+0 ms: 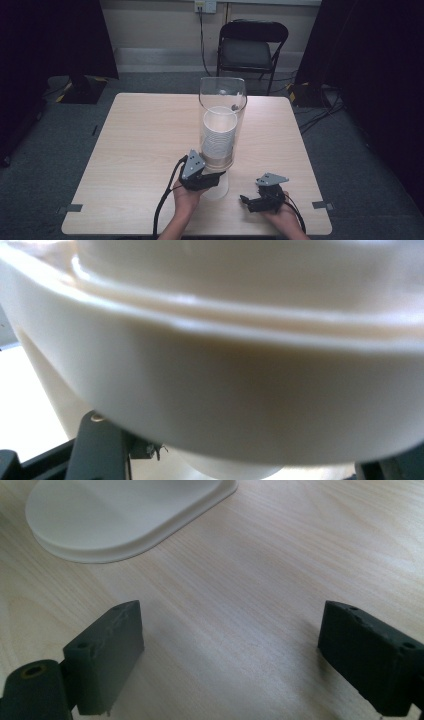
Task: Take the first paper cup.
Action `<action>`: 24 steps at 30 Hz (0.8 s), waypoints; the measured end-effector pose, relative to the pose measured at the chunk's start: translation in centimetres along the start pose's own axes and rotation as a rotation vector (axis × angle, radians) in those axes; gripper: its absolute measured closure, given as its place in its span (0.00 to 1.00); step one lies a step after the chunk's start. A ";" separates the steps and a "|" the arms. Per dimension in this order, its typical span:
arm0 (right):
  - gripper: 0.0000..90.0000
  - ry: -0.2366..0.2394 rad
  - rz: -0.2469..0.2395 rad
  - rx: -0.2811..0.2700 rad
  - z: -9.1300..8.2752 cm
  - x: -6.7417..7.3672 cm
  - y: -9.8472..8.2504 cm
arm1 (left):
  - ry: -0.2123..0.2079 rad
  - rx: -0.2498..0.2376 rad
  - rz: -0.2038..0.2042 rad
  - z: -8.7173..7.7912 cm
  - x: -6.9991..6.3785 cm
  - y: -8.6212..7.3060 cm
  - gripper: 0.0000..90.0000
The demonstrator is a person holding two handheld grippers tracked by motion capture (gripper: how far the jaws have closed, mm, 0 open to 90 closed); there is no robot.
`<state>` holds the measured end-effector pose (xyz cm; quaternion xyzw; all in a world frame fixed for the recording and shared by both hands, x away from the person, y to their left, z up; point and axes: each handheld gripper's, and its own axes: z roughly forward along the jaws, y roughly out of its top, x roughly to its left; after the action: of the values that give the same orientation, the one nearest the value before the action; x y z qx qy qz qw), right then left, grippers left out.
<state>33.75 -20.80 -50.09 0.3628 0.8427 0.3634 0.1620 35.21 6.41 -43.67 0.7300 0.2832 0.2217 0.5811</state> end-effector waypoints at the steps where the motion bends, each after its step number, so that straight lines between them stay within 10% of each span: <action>1: 0.12 0.000 0.000 0.000 0.0 0.0 0.0 | 0.011 0.006 0.005 0.0 -0.1 0.0 0.39; 13: 0.12 0.002 -0.002 -0.001 0.0 0.0 0.0 | 0.028 0.016 -0.011 0.0 -0.3 0.2 0.37; 17: 0.12 0.003 -0.001 0.000 0.0 0.0 0.0 | 0.048 0.071 0.002 0.4 -0.3 0.0 0.10; 24: 0.12 0.002 -0.001 0.000 0.0 0.0 0.0 | 0.106 0.108 -0.003 -0.2 -0.4 0.0 0.15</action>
<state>33.77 -20.80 -50.09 0.3618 0.8430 0.3638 0.1613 34.73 6.27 -43.63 0.7470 0.3263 0.2435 0.5255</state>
